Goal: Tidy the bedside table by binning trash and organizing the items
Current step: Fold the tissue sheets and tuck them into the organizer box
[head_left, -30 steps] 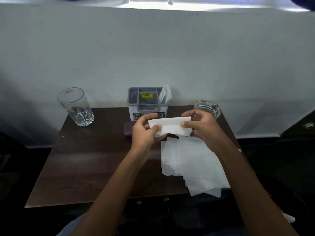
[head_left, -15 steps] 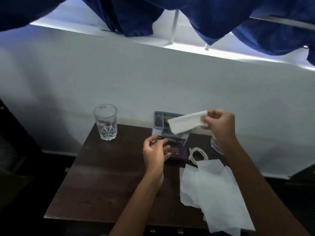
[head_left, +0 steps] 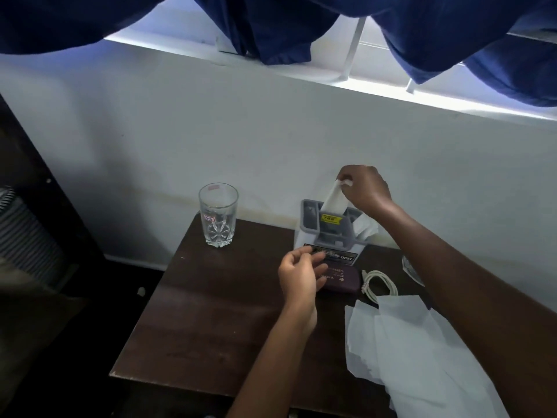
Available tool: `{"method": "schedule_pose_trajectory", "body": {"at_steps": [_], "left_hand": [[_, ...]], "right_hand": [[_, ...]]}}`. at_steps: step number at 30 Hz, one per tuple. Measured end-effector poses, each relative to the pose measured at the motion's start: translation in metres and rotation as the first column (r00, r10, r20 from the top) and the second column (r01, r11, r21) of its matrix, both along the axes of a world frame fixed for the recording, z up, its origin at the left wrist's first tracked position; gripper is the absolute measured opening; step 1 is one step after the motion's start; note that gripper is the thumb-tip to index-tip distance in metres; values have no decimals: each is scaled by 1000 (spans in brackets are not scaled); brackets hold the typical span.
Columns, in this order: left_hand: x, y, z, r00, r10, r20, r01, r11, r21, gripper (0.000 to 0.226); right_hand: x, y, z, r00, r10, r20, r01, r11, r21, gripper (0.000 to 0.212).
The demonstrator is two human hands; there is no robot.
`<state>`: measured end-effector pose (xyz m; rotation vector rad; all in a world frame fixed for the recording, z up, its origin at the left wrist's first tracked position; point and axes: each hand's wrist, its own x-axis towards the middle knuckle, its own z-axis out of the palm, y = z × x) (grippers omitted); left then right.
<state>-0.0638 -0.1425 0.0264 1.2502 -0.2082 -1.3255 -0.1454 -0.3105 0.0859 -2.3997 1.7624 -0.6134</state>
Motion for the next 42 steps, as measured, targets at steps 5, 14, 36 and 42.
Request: {"method": "schedule_pose_trajectory", "body": {"at_steps": [5,14,36,42], "left_hand": [[-1,1,1,999,-47,8,47,999,8,20],[-6,3,1,996,-84,35,84,996,14,21],[-75,7,-10,902,-332,277,324,943,75,22],[-85,9,-8,873,-371,316,364,928,81,24]], "right_hand": [[2,1,-22,997,13,-74,-3,991,134,30],[-35,51,10,900,-23,435,-2,998,57,28],[-185,132,-126,916,-350,-197,381,912,152,38],[-179,131,-124,943,-322,-89,333,922,198,22]]}}
